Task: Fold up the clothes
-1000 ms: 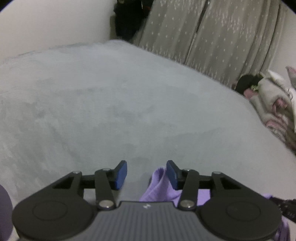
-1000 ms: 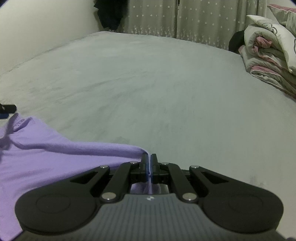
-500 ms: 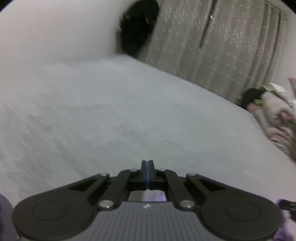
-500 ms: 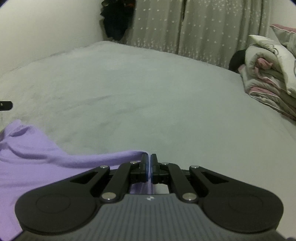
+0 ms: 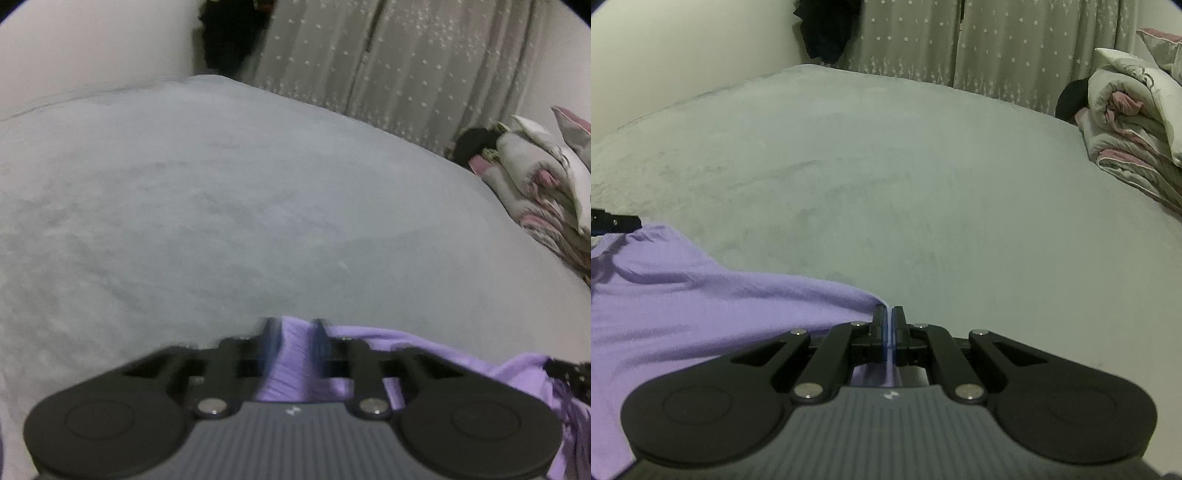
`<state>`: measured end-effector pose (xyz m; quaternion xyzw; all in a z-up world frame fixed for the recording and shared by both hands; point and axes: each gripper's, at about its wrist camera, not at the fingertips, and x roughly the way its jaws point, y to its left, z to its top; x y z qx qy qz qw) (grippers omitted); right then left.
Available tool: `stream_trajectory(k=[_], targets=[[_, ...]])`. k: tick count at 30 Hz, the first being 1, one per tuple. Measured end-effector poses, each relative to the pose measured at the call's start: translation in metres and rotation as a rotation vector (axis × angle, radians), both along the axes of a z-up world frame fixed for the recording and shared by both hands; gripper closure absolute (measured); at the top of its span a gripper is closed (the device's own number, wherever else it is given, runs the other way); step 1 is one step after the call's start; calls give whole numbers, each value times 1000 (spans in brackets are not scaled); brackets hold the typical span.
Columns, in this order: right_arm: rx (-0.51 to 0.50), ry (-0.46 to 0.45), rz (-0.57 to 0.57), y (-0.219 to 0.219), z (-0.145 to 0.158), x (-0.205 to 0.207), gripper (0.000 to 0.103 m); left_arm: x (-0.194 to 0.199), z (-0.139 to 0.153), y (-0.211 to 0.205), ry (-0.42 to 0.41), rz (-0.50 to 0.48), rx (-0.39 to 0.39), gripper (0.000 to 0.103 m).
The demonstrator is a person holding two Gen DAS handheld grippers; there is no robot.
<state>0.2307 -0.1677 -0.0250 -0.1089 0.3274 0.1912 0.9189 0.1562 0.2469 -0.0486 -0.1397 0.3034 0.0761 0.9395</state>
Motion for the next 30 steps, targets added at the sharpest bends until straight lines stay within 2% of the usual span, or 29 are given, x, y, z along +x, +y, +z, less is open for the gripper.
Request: stream_trajectory(k=[3, 7, 11, 16, 21, 23, 24, 25, 27, 30], targets=[[-2, -27, -9, 2, -1, -4, 101, -6, 6, -4, -69, 52, 62, 97], [5, -91, -20, 5, 3, -9, 101, -10, 14, -3, -153, 135, 115, 98], [-11, -124, -6, 14, 3, -4, 101, 1, 7, -1, -128, 155, 143, 98], [-48, -55, -7, 22, -17, 12, 101, 25, -7, 0, -34, 164, 143, 95], [-55, -61, -11, 24, -19, 12, 99, 34, -7, -12, 6, 158, 236, 93], [-65, -61, -16, 26, -17, 8, 95, 32, -4, -14, 8, 152, 254, 82], [-59, -54, -24, 25, -15, 7, 88, 31, -3, -15, 10, 149, 262, 61], [-51, -47, -32, 24, -12, 6, 86, 26, -1, -16, 6, 145, 259, 48], [-12, -21, -44, 19, -6, 2, 64, 13, 2, -19, -6, 138, 245, 45], [44, 17, -49, 7, 4, -8, 61, 1, 8, -25, -5, 130, 237, 38]])
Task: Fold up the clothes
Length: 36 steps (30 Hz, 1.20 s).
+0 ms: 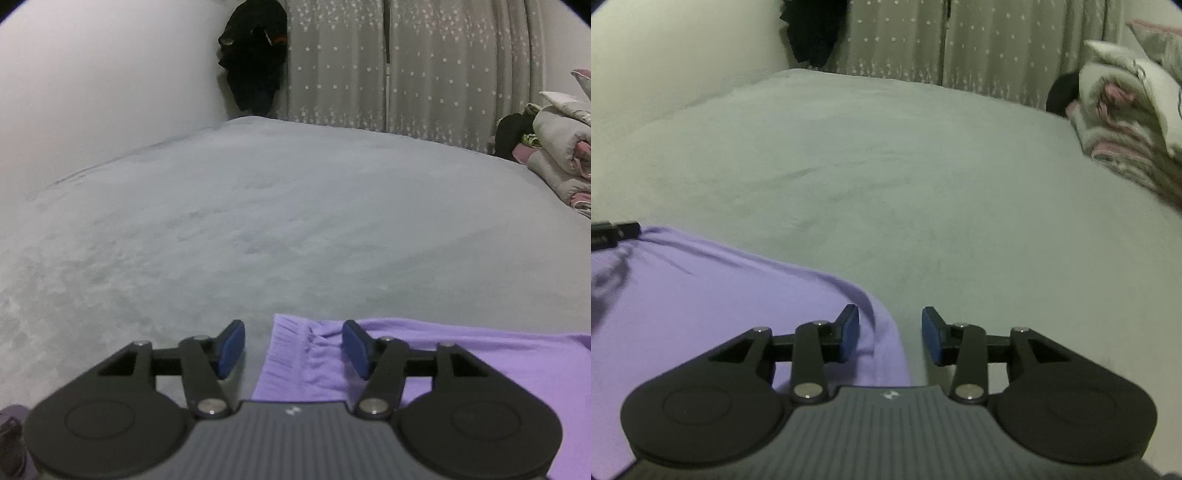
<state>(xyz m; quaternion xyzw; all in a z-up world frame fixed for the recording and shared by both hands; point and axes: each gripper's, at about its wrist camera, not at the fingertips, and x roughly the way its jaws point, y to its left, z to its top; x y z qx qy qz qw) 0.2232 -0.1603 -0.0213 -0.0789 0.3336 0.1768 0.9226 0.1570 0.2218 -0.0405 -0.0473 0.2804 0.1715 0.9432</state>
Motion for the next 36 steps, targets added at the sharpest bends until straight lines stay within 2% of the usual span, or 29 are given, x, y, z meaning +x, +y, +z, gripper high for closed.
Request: stream_trajectory(k=[4, 10, 16, 26, 31, 34, 36], targets=[[62, 44, -16, -18, 13, -20, 61, -16, 9, -10, 21, -34, -35, 33], [102, 81, -57, -45, 26, -56, 61, -46, 21, -30, 28, -96, -84, 26], [137, 106, -64, -60, 31, -90, 61, -75, 26, -57, 40, -161, -159, 26], [232, 243, -64, -75, 19, -145, 64, -113, 20, -113, 80, -380, -311, 26], [285, 291, -60, -72, 7, -161, 75, -123, 9, -142, 90, -515, -316, 26], [288, 282, -62, -70, 5, -161, 92, -122, 2, -151, 101, -552, -292, 26], [283, 270, -58, -70, 6, -161, 94, -118, -3, -154, 114, -555, -283, 26]])
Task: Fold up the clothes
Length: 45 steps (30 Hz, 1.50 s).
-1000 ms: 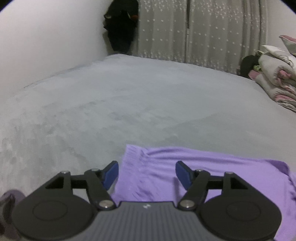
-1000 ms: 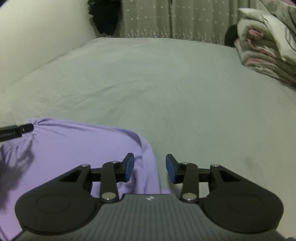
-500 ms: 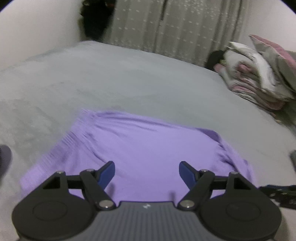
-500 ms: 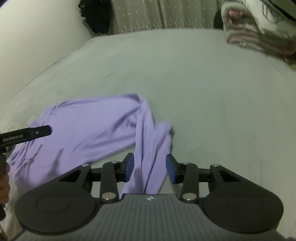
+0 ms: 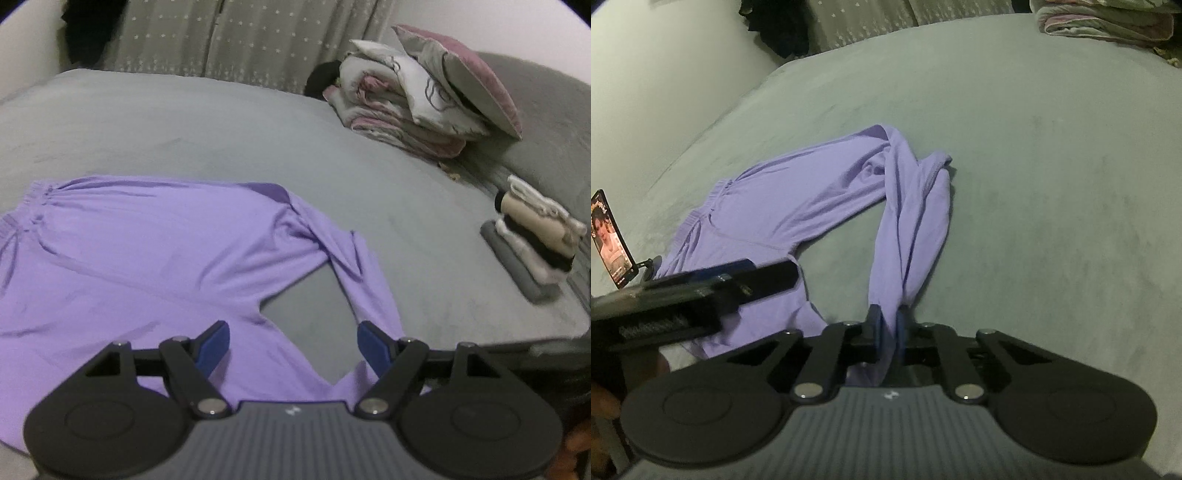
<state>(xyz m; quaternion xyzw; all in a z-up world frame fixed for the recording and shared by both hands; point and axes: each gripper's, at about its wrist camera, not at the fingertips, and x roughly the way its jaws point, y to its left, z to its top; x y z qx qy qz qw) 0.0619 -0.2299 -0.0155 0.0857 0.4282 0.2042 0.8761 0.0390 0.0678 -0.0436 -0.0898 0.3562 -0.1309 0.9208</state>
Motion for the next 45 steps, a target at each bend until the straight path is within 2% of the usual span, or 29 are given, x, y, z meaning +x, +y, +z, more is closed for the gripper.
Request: stream_trajectory(k=[3, 8, 18, 22, 26, 29, 35, 37, 38, 39, 40, 41, 43, 45], targets=[[-45, -59, -9, -3, 8, -1, 95, 4, -4, 1, 15, -1, -10, 26], [-109, -169, -86, -19, 25, 8, 95, 7, -6, 7, 29, 4, -57, 26], [-128, -242, -295, -57, 27, 49, 95, 10, -10, 5, 37, -5, -84, 26], [-94, -219, -335, -65, 19, 61, 91, 11, -9, 4, 35, -9, -81, 26], [-39, -133, -319, -67, 13, 63, 85, 11, -9, 7, 41, -15, -98, 26], [-10, -75, -304, -65, 13, 56, 53, 11, -8, 9, 45, -17, -107, 26], [-40, 25, -290, -61, 9, 31, 52, 13, -6, 6, 44, -25, -120, 26], [-71, 26, -279, -57, 8, 23, 52, 15, -6, 5, 44, -22, -126, 26], [-94, 21, -267, -54, 9, 21, 60, 16, -6, 4, 45, -20, -129, 26], [-119, 17, -253, -53, 10, 20, 82, 17, -6, 4, 46, -18, -131, 26], [-139, 15, -239, -52, 10, 20, 92, 17, -7, 3, 47, -16, -131, 26], [-134, 21, -224, -55, 11, 21, 96, 18, -7, 3, 48, -15, -132, 26], [-135, 24, -229, -64, 14, 21, 98, 18, -6, 2, 42, -13, -123, 26], [-192, -2, -246, -72, 22, 25, 98, 18, -4, 2, 28, -15, -100, 26]])
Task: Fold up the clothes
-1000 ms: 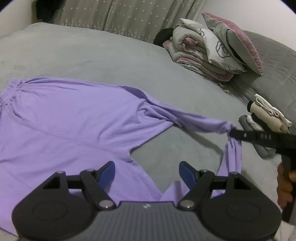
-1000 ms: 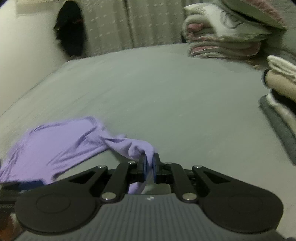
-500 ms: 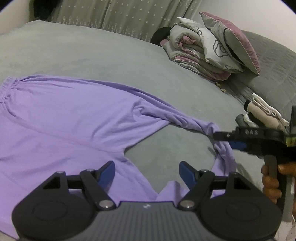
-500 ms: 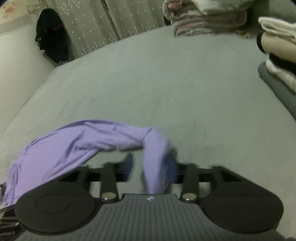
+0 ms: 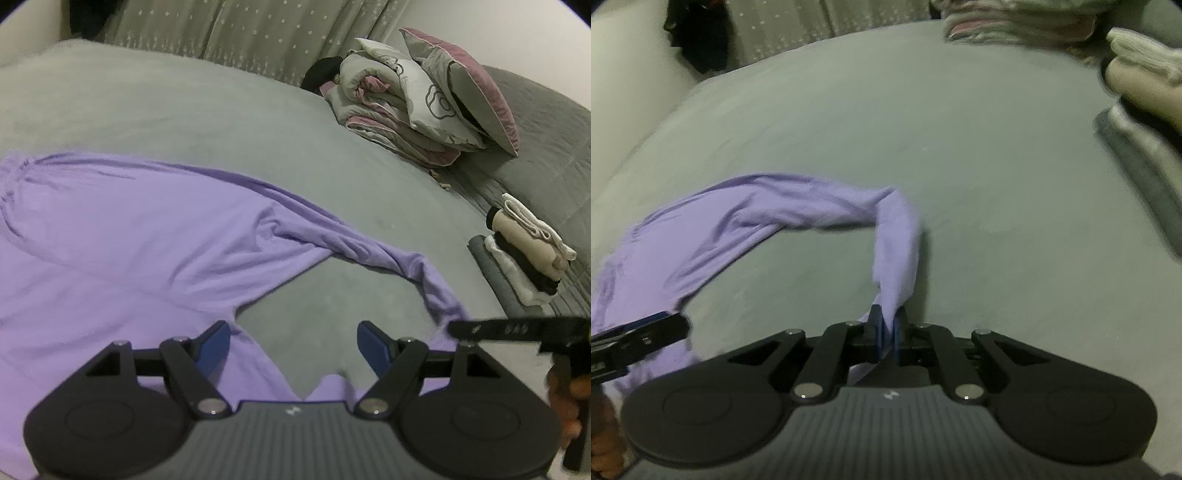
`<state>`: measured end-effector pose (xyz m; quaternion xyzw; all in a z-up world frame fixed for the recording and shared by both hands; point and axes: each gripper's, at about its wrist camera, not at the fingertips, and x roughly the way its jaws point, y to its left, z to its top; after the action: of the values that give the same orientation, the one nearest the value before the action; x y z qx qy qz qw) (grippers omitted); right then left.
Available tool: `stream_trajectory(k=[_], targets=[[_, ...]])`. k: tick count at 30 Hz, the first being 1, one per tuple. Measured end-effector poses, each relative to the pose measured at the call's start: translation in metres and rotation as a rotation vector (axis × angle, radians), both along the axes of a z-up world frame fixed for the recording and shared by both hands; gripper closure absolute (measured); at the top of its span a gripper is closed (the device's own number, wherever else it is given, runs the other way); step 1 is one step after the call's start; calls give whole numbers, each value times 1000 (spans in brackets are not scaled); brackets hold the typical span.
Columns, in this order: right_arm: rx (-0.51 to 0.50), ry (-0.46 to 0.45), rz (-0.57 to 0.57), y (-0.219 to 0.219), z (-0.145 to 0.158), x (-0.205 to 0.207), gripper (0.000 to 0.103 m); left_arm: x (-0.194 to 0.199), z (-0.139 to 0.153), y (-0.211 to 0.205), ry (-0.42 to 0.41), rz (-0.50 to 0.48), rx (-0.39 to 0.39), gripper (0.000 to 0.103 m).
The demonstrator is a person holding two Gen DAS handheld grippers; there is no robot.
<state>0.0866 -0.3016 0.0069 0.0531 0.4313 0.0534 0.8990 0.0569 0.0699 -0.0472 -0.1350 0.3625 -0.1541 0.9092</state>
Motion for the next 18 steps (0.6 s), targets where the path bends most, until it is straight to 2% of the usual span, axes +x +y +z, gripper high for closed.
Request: stream_trajectory(k=[6, 10, 13, 14, 18], targets=[[-237, -54, 19, -26, 21, 24, 98, 20, 14, -12, -77, -8, 166, 27], [-282, -84, 69, -49, 23, 40, 97, 50, 20, -25, -90, -29, 260, 29], [-256, -85, 113, -61, 18, 38, 95, 76, 25, -36, -118, -66, 357, 30], [-228, -67, 133, -64, 14, 36, 90, 85, 26, -40, -129, -84, 386, 30], [-146, 20, 232, -72, -2, 23, 87, 117, 26, -53, -173, -172, 492, 30]])
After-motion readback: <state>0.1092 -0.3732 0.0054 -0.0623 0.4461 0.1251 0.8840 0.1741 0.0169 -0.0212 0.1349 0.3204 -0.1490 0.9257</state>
